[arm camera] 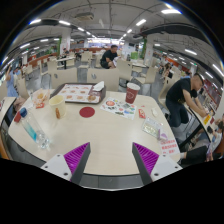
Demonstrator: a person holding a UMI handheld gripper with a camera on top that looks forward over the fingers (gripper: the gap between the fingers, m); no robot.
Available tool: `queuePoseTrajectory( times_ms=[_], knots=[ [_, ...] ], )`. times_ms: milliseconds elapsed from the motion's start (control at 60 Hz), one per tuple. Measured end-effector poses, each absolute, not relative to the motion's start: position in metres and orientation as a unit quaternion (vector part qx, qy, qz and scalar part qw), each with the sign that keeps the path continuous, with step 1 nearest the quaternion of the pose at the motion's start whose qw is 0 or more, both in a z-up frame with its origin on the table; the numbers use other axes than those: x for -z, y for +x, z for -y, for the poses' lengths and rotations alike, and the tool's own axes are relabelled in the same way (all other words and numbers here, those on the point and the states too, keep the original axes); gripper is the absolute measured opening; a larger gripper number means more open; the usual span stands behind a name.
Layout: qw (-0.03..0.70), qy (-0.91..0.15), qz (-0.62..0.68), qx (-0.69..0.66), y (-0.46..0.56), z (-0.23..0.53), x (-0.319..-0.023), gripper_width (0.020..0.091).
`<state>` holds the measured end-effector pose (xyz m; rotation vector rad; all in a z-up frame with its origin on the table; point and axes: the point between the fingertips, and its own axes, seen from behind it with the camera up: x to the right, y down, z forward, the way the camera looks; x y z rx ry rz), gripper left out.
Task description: Pour water
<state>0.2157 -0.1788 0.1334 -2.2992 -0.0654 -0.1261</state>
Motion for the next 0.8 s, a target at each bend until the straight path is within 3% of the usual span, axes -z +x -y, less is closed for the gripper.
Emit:
queuePoseTrajectory(
  times_ms=[233, 483, 800],
  knots=[
    [0.387, -0.920, 0.005, 0.054, 0.170, 0.208, -0.115, 0.0853],
    [0.381, -0.924, 0.005, -0.003, 0.042, 0.242, -0.076, 0.0859],
    [0.447, -0.892, 0.018, -0.064, -0.089, 0.180, -0.066, 0.0849]
  ],
)
